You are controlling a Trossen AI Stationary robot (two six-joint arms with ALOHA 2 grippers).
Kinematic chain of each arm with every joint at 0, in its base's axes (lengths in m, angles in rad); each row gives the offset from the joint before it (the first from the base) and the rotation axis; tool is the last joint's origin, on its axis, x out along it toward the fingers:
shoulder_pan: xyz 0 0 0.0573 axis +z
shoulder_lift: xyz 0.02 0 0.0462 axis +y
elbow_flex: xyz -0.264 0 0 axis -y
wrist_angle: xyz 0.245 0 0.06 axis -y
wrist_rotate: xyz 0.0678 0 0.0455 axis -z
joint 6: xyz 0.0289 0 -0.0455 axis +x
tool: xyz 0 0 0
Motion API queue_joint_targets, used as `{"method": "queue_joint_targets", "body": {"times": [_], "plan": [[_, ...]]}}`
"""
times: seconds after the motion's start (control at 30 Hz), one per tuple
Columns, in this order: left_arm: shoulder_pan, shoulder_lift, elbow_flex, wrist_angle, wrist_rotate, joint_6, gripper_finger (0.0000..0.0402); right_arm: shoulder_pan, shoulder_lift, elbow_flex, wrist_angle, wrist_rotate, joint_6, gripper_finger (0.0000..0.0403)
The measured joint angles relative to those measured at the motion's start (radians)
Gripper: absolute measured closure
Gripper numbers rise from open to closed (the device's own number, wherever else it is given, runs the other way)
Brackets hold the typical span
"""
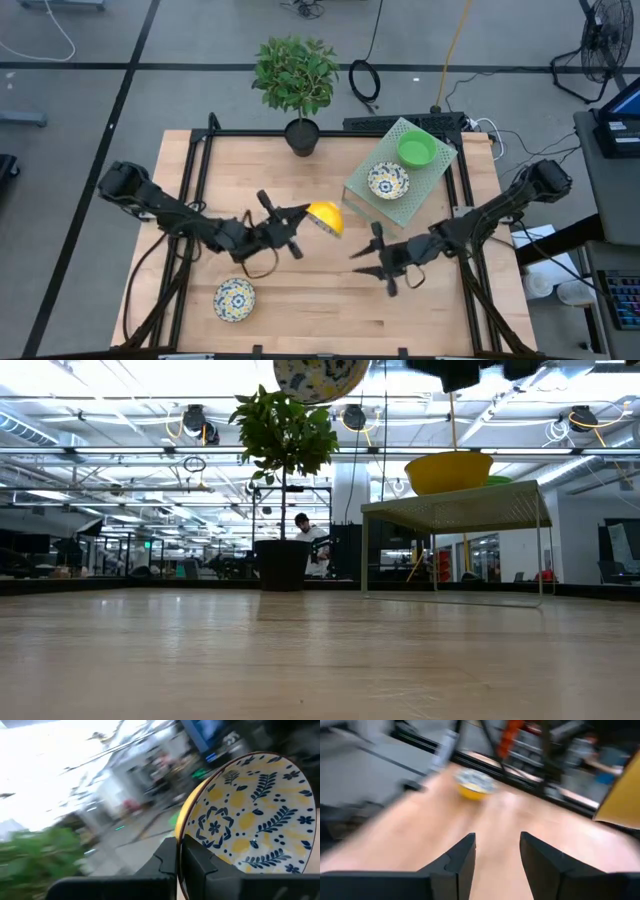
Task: Pick & Place Mini bowls
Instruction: Stack the top white patterned bowl on the white patterned bowl on the shelf
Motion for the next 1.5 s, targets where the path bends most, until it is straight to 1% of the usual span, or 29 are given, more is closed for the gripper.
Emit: {"method": "queue_joint_targets", "body": {"times": [0.1,0.17,0.27,0.3,0.43,0.53,0.63,0.8,0.83,0.97,1.17,1.3,1.5], "plan": [[-0.021,0.086,0.099,0.010,-0.176,0.132,0.0392,0.023,0.035,0.051,-0.053,0.224,-0.037,0.0238],[-0.029,0.150,0.169,0.006,-0.270,0.212,0.0392,0.043,0.052,0.088,-0.114,0.366,-0.059,0.0216],[-0.034,0.230,0.259,0.005,-0.420,0.343,0.0392,0.070,0.076,0.131,-0.173,0.534,-0.087,0.0173],[-0.033,0.253,0.286,0.006,-0.455,0.377,0.0392,0.078,0.082,0.137,-0.176,0.584,-0.098,0.0158],[-0.015,0.313,0.364,-0.066,-0.465,0.389,0.0392,0.089,0.084,0.141,-0.119,0.737,-0.137,0.0111],[-0.001,0.328,0.394,-0.113,-0.471,0.370,0.0392,0.085,0.084,0.141,-0.053,0.812,-0.132,0.0098],[0.016,0.342,0.399,-0.122,-0.471,0.352,0.0392,0.069,0.084,0.142,0.002,0.832,-0.140,0.0101],[0.022,0.342,0.399,-0.120,-0.472,0.338,0.0392,0.002,0.084,0.142,0.007,0.829,-0.103,0.0118],[0.021,0.342,0.399,-0.121,-0.469,0.336,0.0392,-0.014,0.084,0.142,0.005,0.823,-0.090,0.0121],[0.022,0.342,0.399,-0.123,-0.467,0.329,0.0392,-0.075,0.084,0.142,-0.003,0.735,-0.035,0.0131],[0.026,0.342,0.399,-0.123,-0.471,0.328,0.0393,-0.126,0.084,0.142,0.001,0.724,0.001,0.0151],[0.026,0.342,0.399,-0.123,-0.475,0.320,0.0392,-0.127,0.084,0.142,-0.001,0.723,0.002,0.0182],[0.028,0.342,0.399,-0.122,-0.474,0.310,0.0393,-0.110,0.084,0.142,-0.003,0.718,0.002,0.0262]]}}
